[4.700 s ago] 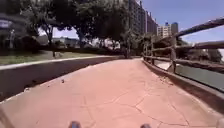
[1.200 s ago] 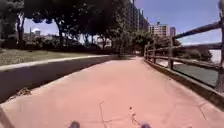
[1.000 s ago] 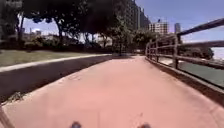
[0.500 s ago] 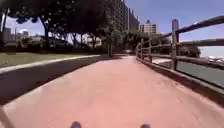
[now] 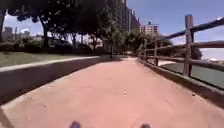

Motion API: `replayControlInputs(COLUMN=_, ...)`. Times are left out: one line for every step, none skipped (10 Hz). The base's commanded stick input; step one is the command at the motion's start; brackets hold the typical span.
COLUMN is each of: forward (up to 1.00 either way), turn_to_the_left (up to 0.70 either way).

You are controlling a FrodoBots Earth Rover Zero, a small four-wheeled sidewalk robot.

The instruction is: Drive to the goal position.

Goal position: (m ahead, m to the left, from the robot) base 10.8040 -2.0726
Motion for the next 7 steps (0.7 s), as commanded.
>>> replayControlInputs(forward=1.00, turn_to_the_left=-0.23)
replayControlInputs(forward=1.00, turn_to_the_left=-0.40)
replayControlInputs(forward=1.00, turn_to_the_left=-0.40)
replayControlInputs(forward=1.00, turn_to_the_left=-0.40)
replayControlInputs(forward=1.00, turn_to_the_left=-0.40)
replayControlInputs(forward=1.00, turn_to_the_left=-0.10)
replayControlInputs(forward=1.00, turn_to_the_left=0.00)
